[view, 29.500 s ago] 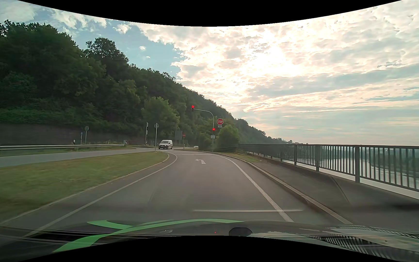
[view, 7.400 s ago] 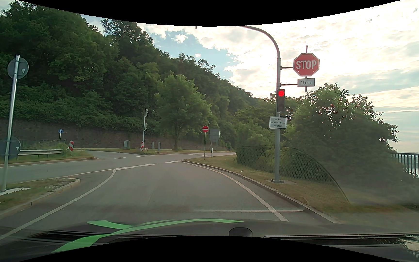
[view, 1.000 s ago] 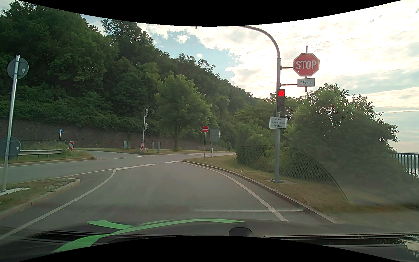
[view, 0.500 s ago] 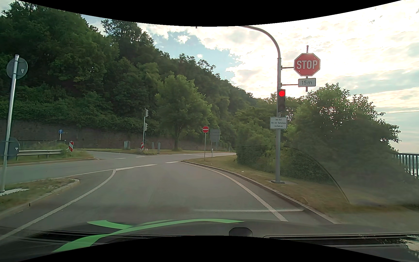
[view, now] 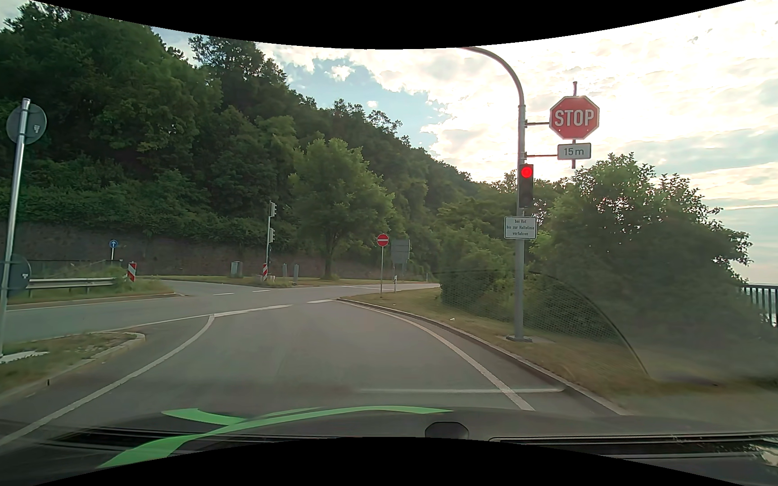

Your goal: Follow the waypoints while adhering to traffic rules and regulations

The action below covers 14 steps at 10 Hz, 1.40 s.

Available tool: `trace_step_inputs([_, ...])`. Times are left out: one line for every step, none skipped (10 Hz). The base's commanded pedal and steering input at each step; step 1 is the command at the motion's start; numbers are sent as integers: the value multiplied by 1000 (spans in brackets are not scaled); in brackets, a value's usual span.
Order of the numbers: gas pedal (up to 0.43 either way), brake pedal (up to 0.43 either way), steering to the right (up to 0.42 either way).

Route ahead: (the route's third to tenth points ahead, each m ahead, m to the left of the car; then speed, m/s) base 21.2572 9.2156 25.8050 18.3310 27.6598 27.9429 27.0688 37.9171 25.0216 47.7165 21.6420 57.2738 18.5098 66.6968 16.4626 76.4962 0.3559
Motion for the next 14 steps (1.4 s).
trace_step_inputs([0,6,-96])
trace_step_inputs([0,24,-96])
trace_step_inputs([0,30,-97])
trace_step_inputs([0,43,-96])
trace_step_inputs([0,49,-96])
trace_step_inputs([0,49,-97])
trace_step_inputs([0,49,-96])
trace_step_inputs([0,49,-97])
trace_step_inputs([0,55,-96])
trace_step_inputs([0,73,-96])
trace_step_inputs([0,79,-97])
trace_step_inputs([0,79,-97])
trace_step_inputs([0,85,-97])
trace_step_inputs([0,91,-96])
